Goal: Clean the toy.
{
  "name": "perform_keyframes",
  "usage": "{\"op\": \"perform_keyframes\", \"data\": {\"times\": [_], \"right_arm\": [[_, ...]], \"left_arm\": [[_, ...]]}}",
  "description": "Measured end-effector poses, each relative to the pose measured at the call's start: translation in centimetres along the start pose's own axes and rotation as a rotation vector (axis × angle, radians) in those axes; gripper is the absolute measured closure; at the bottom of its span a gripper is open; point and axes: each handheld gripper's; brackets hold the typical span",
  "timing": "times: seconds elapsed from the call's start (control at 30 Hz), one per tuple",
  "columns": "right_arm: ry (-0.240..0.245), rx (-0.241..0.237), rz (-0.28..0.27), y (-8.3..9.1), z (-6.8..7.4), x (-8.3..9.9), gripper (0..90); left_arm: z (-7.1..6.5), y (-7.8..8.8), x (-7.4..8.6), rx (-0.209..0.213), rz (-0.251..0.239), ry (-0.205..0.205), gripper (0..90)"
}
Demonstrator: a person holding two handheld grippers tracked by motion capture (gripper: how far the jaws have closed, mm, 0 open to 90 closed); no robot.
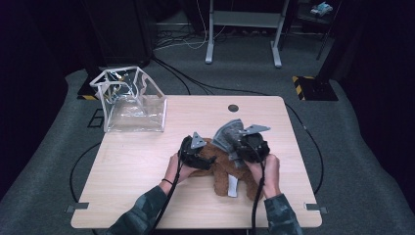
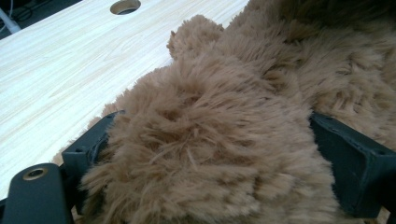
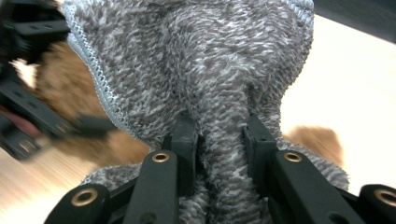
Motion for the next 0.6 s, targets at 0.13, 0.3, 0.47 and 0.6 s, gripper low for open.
{"op": "perform_keyframes", "data": {"times": [0.13,0.3,0.47,0.6], "right_arm": [[0.060,-0.058,0.046,-3.0,2.0,-1.0,70.9],[0.070,-0.039,0.064,-4.1,2.1,-0.1,71.3],[0.040,0.019,0.066,-2.3,0.2,0.8,71.4],[-0.006,0.050,0.058,-1.0,-1.6,1.8,72.0]], "left_arm": [[0.1,0.1,0.0,0.003,0.005,-0.005,11.9],[0.1,0.0,0.1,0.006,0.000,-0.004,11.9],[0.1,0.0,0.0,0.009,0.002,0.001,11.9],[0.1,0.0,0.0,0.009,0.003,-0.004,12.0]]}}
Point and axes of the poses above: each handheld gripper's, and its own axes: y roughly backward along the jaws, x roughly out of its underside, z roughly to its left, and after that the axes turned 3 degrees about -x, right-handed
